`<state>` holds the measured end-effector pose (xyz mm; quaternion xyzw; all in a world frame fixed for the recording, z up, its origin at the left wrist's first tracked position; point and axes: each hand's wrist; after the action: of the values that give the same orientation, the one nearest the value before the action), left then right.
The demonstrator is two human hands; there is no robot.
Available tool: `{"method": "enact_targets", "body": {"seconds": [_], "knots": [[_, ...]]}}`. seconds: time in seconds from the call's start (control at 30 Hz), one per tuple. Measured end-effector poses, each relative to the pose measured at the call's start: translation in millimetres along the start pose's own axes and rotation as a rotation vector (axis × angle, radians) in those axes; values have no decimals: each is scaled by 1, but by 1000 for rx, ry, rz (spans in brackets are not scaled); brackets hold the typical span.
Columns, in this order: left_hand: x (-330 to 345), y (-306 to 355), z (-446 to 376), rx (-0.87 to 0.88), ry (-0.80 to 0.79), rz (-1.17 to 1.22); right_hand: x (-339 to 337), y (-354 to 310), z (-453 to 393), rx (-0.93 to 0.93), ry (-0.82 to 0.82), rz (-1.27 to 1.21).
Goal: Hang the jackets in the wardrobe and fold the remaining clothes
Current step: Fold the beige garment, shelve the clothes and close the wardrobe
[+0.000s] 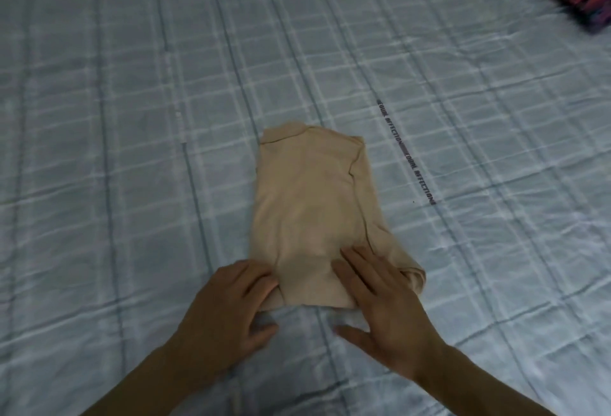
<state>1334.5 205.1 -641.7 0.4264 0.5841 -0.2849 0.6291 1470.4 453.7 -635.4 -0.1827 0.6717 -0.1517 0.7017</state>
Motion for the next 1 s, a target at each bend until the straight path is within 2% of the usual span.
{"method": "enact_targets", "body": {"seconds": [0.17, 0.3, 0.43, 0.5, 0.6, 0.7, 0.9, 1.0], "knots": [[6, -2, -15, 81, 236, -62, 7, 3, -15, -35, 168, 21], [-11, -16, -17, 143, 270, -69, -11, 15, -20, -124, 189, 46], [-30, -27, -17, 163, 248, -64, -32, 33, -20, -306, 206, 80], [-30, -23, -16, 172, 208, -27, -32, 35, -16, -279, 196, 94], [-18, -11, -15, 168, 95, 32, -17, 25, -7, -133, 97, 59], [-5, -8, -10, 116, 30, -11, -4, 18, 5, -42, 14, 46], [-6, -1, -15, 83, 80, -43, -2, 8, -8, 29, 128, 55], [-22, 8, -10, 45, 73, -13, -9, 6, -8, 29, 117, -1]]}}
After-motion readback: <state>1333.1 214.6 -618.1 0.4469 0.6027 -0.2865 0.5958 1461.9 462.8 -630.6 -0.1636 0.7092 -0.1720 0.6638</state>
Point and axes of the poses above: each hand's wrist, its own z-axis away from the middle knuckle, its own x-axis out of the palm, y = z × x, and after that the axes turned 10 degrees about -z, right-handed
